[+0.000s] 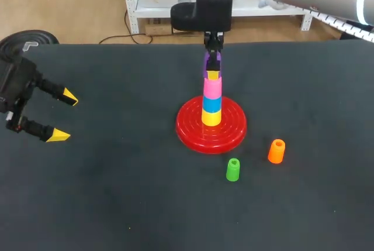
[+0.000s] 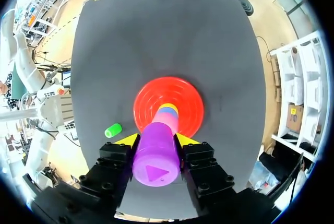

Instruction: Pick up and stack the cylinders on the red base in this order: pink,purple,orange,green

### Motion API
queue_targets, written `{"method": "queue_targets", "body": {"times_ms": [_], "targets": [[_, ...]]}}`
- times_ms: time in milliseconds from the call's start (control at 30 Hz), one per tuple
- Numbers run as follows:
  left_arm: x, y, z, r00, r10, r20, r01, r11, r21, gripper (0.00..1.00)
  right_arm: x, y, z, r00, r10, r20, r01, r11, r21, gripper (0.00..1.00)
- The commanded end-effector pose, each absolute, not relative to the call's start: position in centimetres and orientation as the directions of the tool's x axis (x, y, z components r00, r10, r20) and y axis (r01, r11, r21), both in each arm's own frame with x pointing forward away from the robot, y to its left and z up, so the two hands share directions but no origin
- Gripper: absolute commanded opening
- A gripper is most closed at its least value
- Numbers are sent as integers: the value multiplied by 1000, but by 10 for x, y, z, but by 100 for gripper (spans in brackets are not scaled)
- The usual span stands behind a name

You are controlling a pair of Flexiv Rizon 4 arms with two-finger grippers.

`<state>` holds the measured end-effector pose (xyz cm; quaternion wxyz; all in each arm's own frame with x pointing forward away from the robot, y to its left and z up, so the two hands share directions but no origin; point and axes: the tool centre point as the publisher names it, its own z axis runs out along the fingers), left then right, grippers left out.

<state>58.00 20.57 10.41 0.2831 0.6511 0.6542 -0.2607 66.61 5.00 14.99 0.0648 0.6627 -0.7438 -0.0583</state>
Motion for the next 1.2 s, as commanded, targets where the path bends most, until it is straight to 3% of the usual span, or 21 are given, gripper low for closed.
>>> {"method": "queue_targets", "body": {"times_ms": [33, 1200], "targets": [[580, 206, 103, 11, 702, -712, 999, 16, 32, 100, 660, 44, 148, -120, -993, 7, -980, 120, 157, 0], [580, 206, 103, 11, 702, -712, 999, 16, 32, 100, 664, 50, 138, -111, -994, -6, -983, 109, 151, 0]]}}
